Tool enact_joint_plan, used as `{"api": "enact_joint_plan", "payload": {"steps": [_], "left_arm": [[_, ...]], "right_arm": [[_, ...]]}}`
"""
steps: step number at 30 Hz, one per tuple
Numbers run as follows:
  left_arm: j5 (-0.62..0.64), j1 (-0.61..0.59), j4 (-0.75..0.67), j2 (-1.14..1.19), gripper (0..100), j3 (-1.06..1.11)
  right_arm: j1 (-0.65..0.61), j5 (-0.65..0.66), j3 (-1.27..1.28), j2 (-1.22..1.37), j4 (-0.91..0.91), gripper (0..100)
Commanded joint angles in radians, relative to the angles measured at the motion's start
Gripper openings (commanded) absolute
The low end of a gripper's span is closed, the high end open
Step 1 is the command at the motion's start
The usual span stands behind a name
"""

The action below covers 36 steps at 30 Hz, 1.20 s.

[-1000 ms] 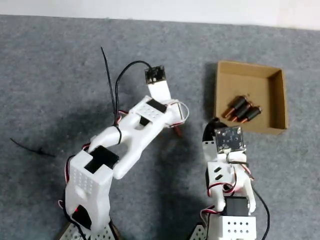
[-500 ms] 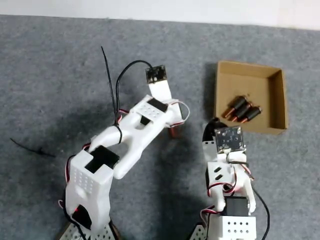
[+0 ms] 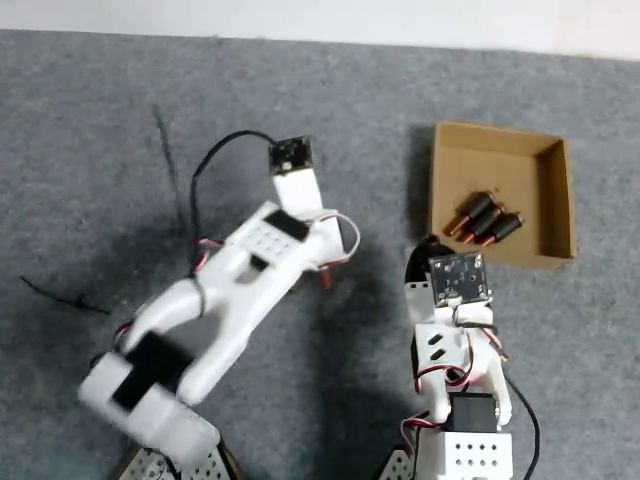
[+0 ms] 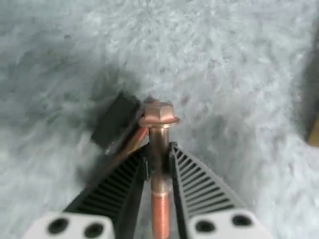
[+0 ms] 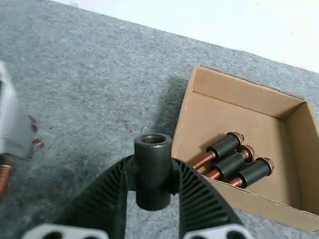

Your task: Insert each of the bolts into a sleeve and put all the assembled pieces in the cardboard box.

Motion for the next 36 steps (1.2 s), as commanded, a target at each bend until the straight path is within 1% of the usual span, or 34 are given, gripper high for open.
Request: {"api": "enact_joint_plan", "payload": {"steps": [1,8,11,14,19,22,23,26,28,36], "left_arm": [[-0.009,-0.013,0.006,-0.282,0,0.124],[-0.011,-0.015,0.006,-0.61,0,0.303],[-0.106,-0.015,0.003,-0.74,0,0.383],[-0.163,-0.015,-0.058,-0.86,0,0.476],[-0.17,-0.015,-0.236,-1.047,0,0.668],[-0.173,-0.015,-0.311,-1.171,0,0.765],[-0.193,-0.015,-0.336,-1.213,0,0.792],[-0.284,-0.015,-0.382,-1.34,0,0.88],[-0.316,-0.015,-0.408,-1.422,0,0.932],[-0.319,-0.015,-0.423,-1.67,1,1.041]], "right_arm": [[0.012,-0.006,0.114,-0.031,-0.001,0.4],[0.012,-0.006,0.114,-0.031,-0.001,0.4],[0.012,-0.006,0.114,-0.031,-0.001,0.4],[0.012,-0.006,0.114,-0.031,-0.001,0.4],[0.012,-0.006,0.114,-0.031,-0.001,0.4],[0.012,-0.006,0.114,-0.031,-0.001,0.4],[0.012,-0.006,0.114,-0.031,-0.001,0.4],[0.012,-0.006,0.114,-0.031,-0.001,0.4],[0.012,-0.006,0.114,-0.031,-0.001,0.4],[0.012,-0.006,0.114,-0.031,-0.001,0.4]]}}
